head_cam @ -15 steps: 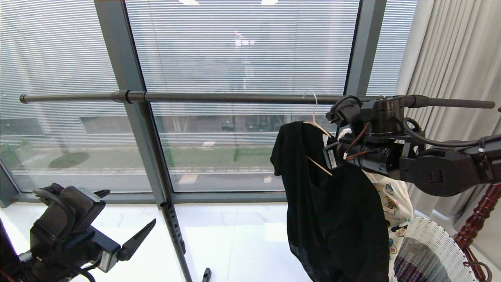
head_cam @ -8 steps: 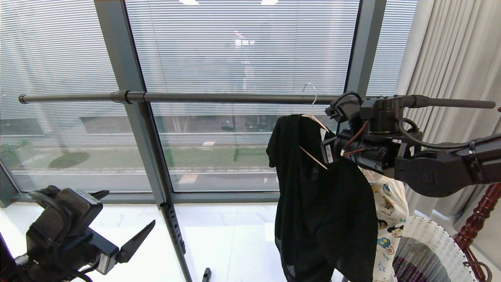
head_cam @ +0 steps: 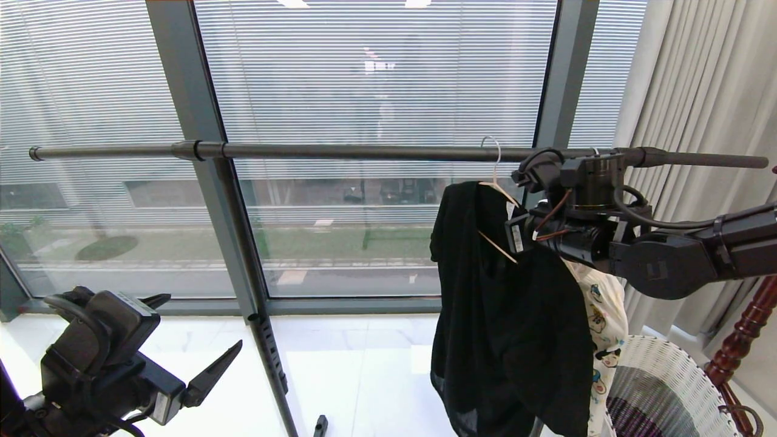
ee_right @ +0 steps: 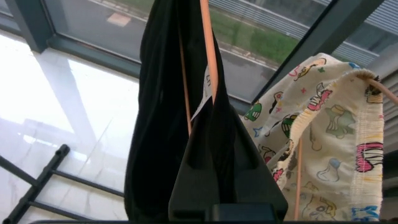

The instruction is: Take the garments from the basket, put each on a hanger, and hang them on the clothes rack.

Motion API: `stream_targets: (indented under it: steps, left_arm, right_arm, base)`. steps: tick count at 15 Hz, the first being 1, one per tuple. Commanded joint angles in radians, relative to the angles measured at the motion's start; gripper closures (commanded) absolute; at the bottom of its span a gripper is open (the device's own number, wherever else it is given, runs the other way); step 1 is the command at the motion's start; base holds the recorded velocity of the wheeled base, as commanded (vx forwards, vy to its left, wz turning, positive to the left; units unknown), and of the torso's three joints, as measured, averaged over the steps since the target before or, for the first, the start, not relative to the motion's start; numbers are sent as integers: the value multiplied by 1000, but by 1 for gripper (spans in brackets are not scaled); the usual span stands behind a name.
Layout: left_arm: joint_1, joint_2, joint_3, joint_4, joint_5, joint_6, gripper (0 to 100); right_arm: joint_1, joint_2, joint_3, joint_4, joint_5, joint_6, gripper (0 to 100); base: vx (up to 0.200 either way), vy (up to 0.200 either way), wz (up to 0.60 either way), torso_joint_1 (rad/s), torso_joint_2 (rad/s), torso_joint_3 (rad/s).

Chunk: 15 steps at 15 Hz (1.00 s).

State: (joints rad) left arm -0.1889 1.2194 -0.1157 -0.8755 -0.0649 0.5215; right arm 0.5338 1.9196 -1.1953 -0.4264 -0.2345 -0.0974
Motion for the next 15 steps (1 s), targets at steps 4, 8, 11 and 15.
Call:
stream_targets:
  steps: [4,8,11,15]
  left_arm:
    - [0,5,-1,0,0,0,0]
    - [0,5,1,0,-1,0,0]
    - [2,8,2,0,-1,0,0]
    - [52,9,-5,1,43,-15,0]
  right_arm:
    - [-2,12,-3,0,0,-1,100]
    - [0,6,-1,9,0,10,0]
    - [15,-70,23,9,0,54,0]
    - [63,-352,149,24,0,165,0]
  base:
    - [0,0,0,0,0,0]
    - [0,0,0,0,0,0]
    - [0,0,0,0,0,0]
    - [0,0,0,0,0,0]
